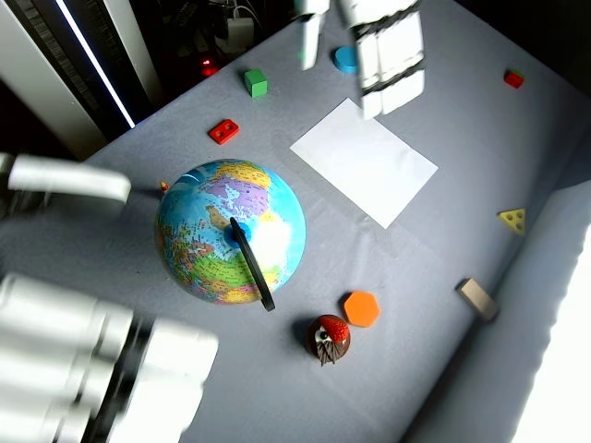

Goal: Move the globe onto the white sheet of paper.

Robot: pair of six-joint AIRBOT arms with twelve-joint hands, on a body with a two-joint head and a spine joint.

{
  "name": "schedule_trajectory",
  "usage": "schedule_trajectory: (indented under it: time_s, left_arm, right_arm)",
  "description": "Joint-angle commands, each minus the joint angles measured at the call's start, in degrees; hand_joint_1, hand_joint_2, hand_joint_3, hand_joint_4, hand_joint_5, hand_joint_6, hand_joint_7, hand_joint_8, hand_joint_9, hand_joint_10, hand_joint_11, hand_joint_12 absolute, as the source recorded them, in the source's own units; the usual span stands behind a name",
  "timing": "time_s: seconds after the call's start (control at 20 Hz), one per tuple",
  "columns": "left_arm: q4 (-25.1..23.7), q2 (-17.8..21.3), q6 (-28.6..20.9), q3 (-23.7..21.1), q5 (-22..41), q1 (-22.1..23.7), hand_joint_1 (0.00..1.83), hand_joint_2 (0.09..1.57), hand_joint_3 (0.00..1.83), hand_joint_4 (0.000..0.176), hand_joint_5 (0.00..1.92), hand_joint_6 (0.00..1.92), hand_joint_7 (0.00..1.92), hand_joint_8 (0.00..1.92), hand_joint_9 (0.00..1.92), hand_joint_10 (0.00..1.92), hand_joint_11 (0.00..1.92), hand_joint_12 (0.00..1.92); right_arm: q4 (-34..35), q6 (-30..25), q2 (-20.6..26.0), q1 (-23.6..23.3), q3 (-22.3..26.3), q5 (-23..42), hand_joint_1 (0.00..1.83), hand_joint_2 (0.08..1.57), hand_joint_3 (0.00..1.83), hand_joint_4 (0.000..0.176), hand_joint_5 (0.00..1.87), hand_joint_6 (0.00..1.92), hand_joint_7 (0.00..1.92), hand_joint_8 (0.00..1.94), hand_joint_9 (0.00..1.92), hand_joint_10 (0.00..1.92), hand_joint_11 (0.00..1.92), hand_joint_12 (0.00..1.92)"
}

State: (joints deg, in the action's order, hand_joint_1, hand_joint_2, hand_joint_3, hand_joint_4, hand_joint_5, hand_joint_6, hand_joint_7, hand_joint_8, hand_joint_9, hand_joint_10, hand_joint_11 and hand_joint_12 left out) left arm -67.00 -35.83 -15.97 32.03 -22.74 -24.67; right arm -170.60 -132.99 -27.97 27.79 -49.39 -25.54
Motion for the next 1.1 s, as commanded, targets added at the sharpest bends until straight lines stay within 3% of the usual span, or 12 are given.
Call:
schedule_trajectory:
  time_s: [0.0, 0.15, 0.3, 0.4, 0.5, 0.6, 0.75, 0.8, 0.85, 0.9, 1.0, 1.05]
  left_arm:
    - [-2.8, 0.3, -0.5, 0.4, 1.6, -0.1, 0.0, 1.24, 0.0, 0.043, 0.07, 0.0, 0.03, 0.0, 0.0, 0.0, 0.0, 0.06]
    - [-4.0, 0.1, -1.1, 1.1, 5.1, -0.5, 0.0, 1.24, 0.0, 0.043, 0.07, 0.0, 0.03, 0.0, 0.0, 0.0, 0.0, 0.05]
    - [-3.9, 0.4, -1.1, 1.7, 9.6, -2.2, 0.0, 1.24, 0.0, 0.043, 0.07, 0.0, 0.03, 0.0, 0.0, 0.0, 0.0, 0.05]
    - [-7.1, -0.4, -1.1, 2.4, 11.5, -3.2, 0.0, 1.24, 0.0, 0.043, 0.07, 0.0, 0.03, 0.0, 0.0, 0.0, 0.0, 0.05]
    - [-6.0, -2.5, -1.2, 4.2, 12.1, -3.5, 0.0, 1.24, 0.0, 0.043, 0.07, 0.0, 0.03, 0.0, 0.0, 0.0, 0.0, 0.05]
    - [-5.5, -5.2, -5.6, 6.3, 11.9, -3.9, 0.0, 1.24, 0.0, 0.043, 0.07, 0.0, 0.03, 0.0, 0.0, 0.0, 0.0, 0.04]
    - [-7.8, -8.1, -10.6, 8.0, 9.4, -4.1, 0.0, 1.24, 0.0, 0.043, 0.07, 0.0, 0.02, 0.0, 0.0, 0.0, 0.0, 0.04]
    - [-7.8, -8.1, -11.1, 8.2, 9.5, -4.2, 0.0, 1.24, 0.0, 0.043, 0.07, 0.0, 0.02, 0.0, 0.0, 0.0, 0.0, 0.04]
    - [-16.5, -7.4, -21.9, 8.3, 9.1, -5.5, 0.0, 1.24, 0.0, 0.043, 0.07, 0.0, 0.02, 0.0, 0.0, 0.0, 0.0, 0.05]
    - [-20.0, -6.0, -26.1, 8.2, 8.7, -6.0, 0.0, 1.24, 0.0, 0.043, 0.07, 0.0, 0.02, 0.0, 0.0, 0.0, 0.0, 0.05]
    - [-18.3, -5.5, -23.4, 8.4, 9.9, -6.0, 0.0, 1.24, 0.0, 0.043, 0.07, 0.0, 0.02, 0.0, 0.0, 0.0, 0.0, 0.05]
    - [-11.4, -5.5, -15.6, 8.9, 11.2, -5.6, 0.0, 1.24, 0.0, 0.043, 0.07, 0.0, 0.02, 0.0, 0.0, 0.0, 0.0, 0.05]
  right_arm:
    - [-2.0, -0.9, 0.8, -0.3, -0.8, -2.3, 0.0, 1.14, 0.0, 0.0, 0.11, 0.0, 0.13, 0.0, 0.19, 0.0, 0.0, 0.35]
    - [-2.0, -3.1, 2.4, 0.2, -1.4, 1.8, 0.0, 1.14, 0.0, 0.0, 0.11, 0.0, 0.13, 0.0, 0.19, 0.0, 0.0, 0.34]
    - [-2.0, -7.8, 3.0, 0.0, -2.0, 11.4, 0.0, 1.14, 0.0, 0.0, 0.11, 0.0, 0.13, 0.0, 0.19, 0.0, 0.0, 0.34]
    - [-2.0, -8.9, 2.6, -0.7, -2.3, 15.1, 0.0, 1.14, 0.0, 0.0, 0.11, 0.0, 0.14, 0.0, 0.18, 0.0, 0.0, 0.34]
    - [-2.0, -5.9, 1.8, -1.6, -2.4, 19.3, 0.0, 1.14, 0.0, 0.0, 0.11, 0.0, 0.14, 0.0, 0.18, 0.0, 0.0, 0.34]
    - [-2.0, -0.1, 0.4, -3.1, -2.9, 25.1, 0.0, 1.14, 0.0, 0.0, 0.11, 0.0, 0.14, 0.0, 0.18, 0.0, 0.0, 0.34]
    - [-2.0, 16.6, -3.2, -6.4, -5.6, 32.8, 0.0, 1.14, 0.0, 0.0, 0.11, 0.0, 0.14, 0.0, 0.18, 0.0, 0.0, 0.34]
    - [-2.0, 18.7, -3.4, -6.6, -5.8, 33.2, 0.0, 1.14, 0.0, 0.0, 0.11, 0.0, 0.15, 0.0, 0.19, 0.0, 0.0, 0.34]
    - [19.7, 43.8, -5.1, -8.2, -7.2, 40.4, 0.0, 1.14, 0.0, 0.0, 0.11, 0.0, 0.15, 0.0, 0.19, 0.0, 0.0, 0.34]
    - [31.4, 53.2, -6.6, -9.9, -8.5, 49.9, 0.0, 1.14, 0.0, 0.0, 0.11, 0.0, 0.15, 0.0, 0.19, 0.0, 0.0, 0.34]
    - [37.0, 59.8, -7.1, -9.8, -8.6, 50.9, 0.0, 1.14, 0.0, 0.0, 0.11, 0.0, 0.15, 0.0, 0.19, 0.0, 0.0, 0.37]
    - [41.3, 66.1, -7.8, -9.0, -8.8, 51.1, 0.0, 1.14, 0.0, 0.0, 0.11, 0.0, 0.15, 0.0, 0.19, 0.0, 0.0, 0.37]
